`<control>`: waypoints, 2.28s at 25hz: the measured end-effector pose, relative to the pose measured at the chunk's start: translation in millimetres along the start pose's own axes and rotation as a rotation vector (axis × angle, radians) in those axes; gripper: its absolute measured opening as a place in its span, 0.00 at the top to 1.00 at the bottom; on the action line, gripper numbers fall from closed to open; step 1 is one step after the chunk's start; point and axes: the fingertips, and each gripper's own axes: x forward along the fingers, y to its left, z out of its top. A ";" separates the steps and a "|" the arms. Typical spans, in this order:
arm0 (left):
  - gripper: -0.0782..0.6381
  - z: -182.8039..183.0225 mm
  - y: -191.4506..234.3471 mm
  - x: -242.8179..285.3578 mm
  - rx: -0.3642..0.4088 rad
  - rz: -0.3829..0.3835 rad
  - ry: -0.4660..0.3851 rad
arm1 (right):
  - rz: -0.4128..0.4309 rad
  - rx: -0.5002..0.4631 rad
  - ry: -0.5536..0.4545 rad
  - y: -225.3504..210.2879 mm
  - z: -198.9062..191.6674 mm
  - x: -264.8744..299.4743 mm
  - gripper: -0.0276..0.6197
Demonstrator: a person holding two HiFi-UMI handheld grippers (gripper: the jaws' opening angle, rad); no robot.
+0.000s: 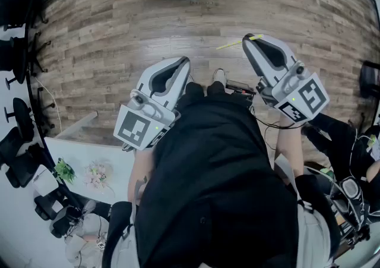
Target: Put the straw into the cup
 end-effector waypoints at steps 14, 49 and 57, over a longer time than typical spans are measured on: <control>0.87 -2.6 -23.6 4.2 0.020 0.003 -0.007 | 0.047 0.007 -0.001 15.7 -8.6 -20.1 0.91; 0.87 -14.7 14.9 -2.5 -0.003 0.157 -0.018 | 0.069 0.013 0.012 -5.4 -15.2 -12.0 0.91; 0.87 21.5 72.8 29.3 0.025 0.103 -0.070 | 0.002 -0.032 -0.006 -43.4 21.6 35.9 0.91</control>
